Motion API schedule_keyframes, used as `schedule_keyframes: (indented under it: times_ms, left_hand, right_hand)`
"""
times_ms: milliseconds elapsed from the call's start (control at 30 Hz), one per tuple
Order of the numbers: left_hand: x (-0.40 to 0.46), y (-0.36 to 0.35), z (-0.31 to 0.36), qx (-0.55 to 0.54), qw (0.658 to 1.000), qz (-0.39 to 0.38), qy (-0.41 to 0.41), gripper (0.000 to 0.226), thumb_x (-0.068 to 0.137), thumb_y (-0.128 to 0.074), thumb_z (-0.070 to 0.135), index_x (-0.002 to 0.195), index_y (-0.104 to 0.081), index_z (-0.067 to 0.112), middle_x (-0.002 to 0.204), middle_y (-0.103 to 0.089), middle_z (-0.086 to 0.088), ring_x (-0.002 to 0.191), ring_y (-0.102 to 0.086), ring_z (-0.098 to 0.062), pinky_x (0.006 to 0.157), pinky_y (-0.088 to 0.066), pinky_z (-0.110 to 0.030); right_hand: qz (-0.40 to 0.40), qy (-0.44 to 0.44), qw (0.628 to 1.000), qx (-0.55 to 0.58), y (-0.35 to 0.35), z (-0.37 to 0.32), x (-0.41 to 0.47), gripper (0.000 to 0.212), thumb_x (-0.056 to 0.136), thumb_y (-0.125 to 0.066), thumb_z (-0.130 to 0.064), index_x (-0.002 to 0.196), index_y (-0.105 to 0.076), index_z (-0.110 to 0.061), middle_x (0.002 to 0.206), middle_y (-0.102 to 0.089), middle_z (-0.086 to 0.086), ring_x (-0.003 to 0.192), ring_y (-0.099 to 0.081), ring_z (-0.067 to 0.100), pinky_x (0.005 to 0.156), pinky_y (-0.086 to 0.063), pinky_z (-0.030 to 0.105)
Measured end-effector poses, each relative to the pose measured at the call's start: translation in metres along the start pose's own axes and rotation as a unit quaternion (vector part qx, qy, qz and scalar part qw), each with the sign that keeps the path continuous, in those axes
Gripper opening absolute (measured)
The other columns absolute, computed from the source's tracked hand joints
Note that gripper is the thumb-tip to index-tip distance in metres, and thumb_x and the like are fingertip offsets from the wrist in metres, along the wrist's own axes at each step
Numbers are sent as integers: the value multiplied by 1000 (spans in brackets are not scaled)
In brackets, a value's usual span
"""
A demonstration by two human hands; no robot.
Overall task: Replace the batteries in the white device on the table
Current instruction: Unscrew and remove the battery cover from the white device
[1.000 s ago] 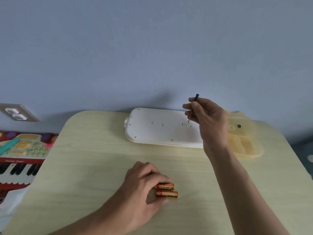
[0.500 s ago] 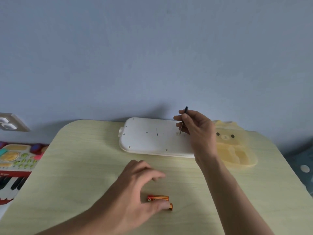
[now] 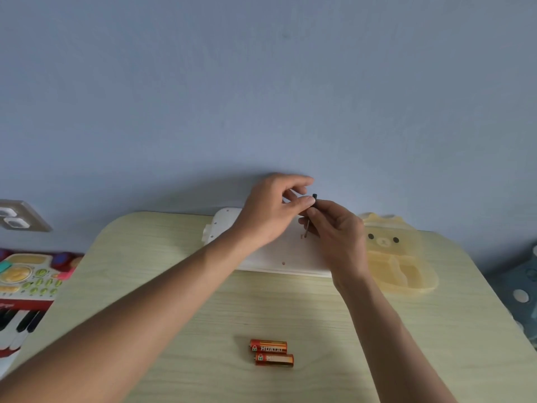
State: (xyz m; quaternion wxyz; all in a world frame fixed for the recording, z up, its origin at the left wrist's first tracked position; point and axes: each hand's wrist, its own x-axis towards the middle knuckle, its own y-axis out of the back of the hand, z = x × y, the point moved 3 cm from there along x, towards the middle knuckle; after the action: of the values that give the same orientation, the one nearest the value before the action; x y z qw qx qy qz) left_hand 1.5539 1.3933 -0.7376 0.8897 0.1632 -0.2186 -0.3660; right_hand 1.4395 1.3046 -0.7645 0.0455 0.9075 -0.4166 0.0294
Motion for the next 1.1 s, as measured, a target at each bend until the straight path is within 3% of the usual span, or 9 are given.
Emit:
schedule_keyframes:
  times_ms: [100,233,400,600,767,833,900,967,1100]
  left_hand:
    - [1,-6,0,12,1000,-9,-16,21,90,-73,17,109,-78,24,92,-71,4,75,-68,-6,74,-50,-17]
    - [2,-7,1,-22,1000,4,-6,10,85,-77,12,92,-80,20,88,-71,2,69,-73,-11,74,-57,-22]
    - [2,-7,4,11,1000,24,-7,11,76,-85,22,80,-75,20,83,-70,6,74,-68,-10,69,-52,-20]
    - [2,-7,4,-55,998,-40,-13,14,91,-72,16,102,-79,22,93,-78,9,86,-72,-5,79,-55,-19]
    - [3,-13,10,-52,998,-10,-25,6,80,-83,16,81,-77,16,76,-76,7,69,-67,-2,63,-50,-14]
    - [1,-16,11,-44,999,-13,-27,9,79,-84,21,82,-76,18,78,-76,7,69,-66,-7,64,-50,-17]
    - [-2,-16,8,-65,997,-46,-25,10,86,-77,19,97,-78,20,90,-78,7,81,-71,-7,74,-53,-19]
    - [-3,-14,3,-93,994,-61,-21,16,90,-72,11,104,-79,15,97,-80,4,90,-74,-8,81,-58,-23]
    - [-3,-11,4,-95,995,-13,-15,8,79,-83,11,85,-77,10,80,-78,-3,66,-71,-14,65,-54,-21]
  right_hand:
    - [-12,9,1000,-21,1,-2,0,25,98,-59,-8,89,-78,-21,78,-75,4,77,-67,12,86,-57,43]
    - [-41,11,998,-35,3,-6,-2,28,99,-56,-7,90,-77,-23,79,-77,-14,79,-68,-1,80,-55,24]
    - [-13,1,999,-46,12,-4,1,6,85,-78,-21,89,-77,-17,79,-78,-5,76,-70,6,72,-51,23]
    - [-18,-13,999,-50,13,-3,-1,18,91,-66,-10,83,-78,-20,83,-79,3,74,-67,11,77,-53,31]
    - [-13,-16,998,-66,12,-2,-1,17,82,-80,-22,79,-73,-7,67,-69,-2,60,-58,13,60,-45,26]
    - [6,-12,997,-72,12,-1,-2,33,80,-80,-28,72,-66,0,60,-52,8,59,-42,14,58,-34,31]
    - [-3,-12,998,-59,12,-1,-4,18,84,-76,-22,75,-75,-6,69,-63,22,64,-46,14,63,-36,33]
    - [-30,-19,998,-57,12,-3,-7,10,88,-72,-15,82,-80,-15,78,-72,19,69,-51,11,68,-41,31]
    - [-50,-20,996,-70,12,-2,-5,8,85,-77,-19,84,-77,-11,70,-70,1,65,-58,5,63,-45,22]
